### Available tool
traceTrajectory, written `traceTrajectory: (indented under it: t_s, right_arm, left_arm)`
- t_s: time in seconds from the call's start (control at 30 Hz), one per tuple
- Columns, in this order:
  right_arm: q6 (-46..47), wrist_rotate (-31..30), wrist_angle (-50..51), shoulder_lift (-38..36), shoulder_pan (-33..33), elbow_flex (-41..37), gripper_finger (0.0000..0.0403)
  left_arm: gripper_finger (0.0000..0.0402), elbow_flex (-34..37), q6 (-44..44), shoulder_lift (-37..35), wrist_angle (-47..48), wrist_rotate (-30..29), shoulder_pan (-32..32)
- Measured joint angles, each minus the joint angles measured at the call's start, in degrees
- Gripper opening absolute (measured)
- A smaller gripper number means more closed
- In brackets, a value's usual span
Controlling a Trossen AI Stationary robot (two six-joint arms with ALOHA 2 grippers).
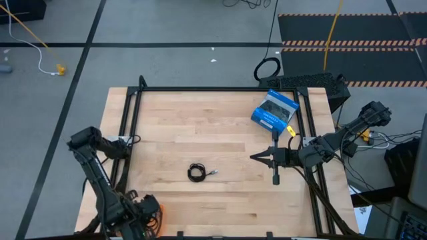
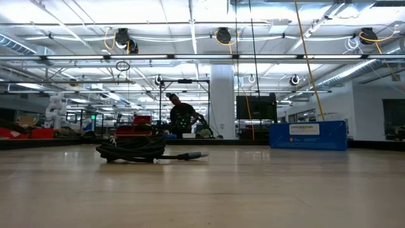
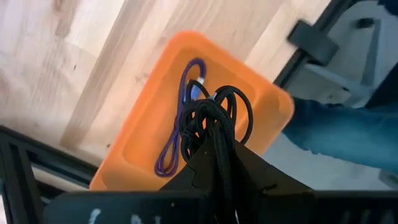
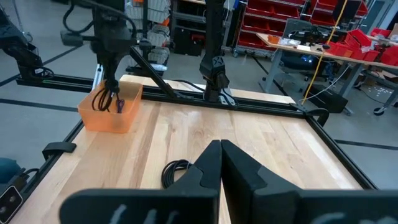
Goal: Pick and place USB-C Cables
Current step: Put the bottom black cable charger into the orange bin
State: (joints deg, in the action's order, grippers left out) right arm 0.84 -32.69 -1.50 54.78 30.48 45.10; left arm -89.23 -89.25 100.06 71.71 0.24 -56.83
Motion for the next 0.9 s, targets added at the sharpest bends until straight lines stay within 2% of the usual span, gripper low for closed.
traceTrajectory:
  t_s: [0.7, 0.9]
  right_arm:
    - [0.0, 0.0, 0.02, 0.0, 0.0, 0.0, 0.0002]
    - [0.0, 0.0, 0.02, 0.0, 0.0, 0.0, 0.0002]
  left_arm:
    - [0.0031, 0.02, -16.39, 2.02, 1.31, -1.01, -3.25]
    - [0.0031, 0.02, -18.09, 2.02, 1.91, -3.63, -4.0]
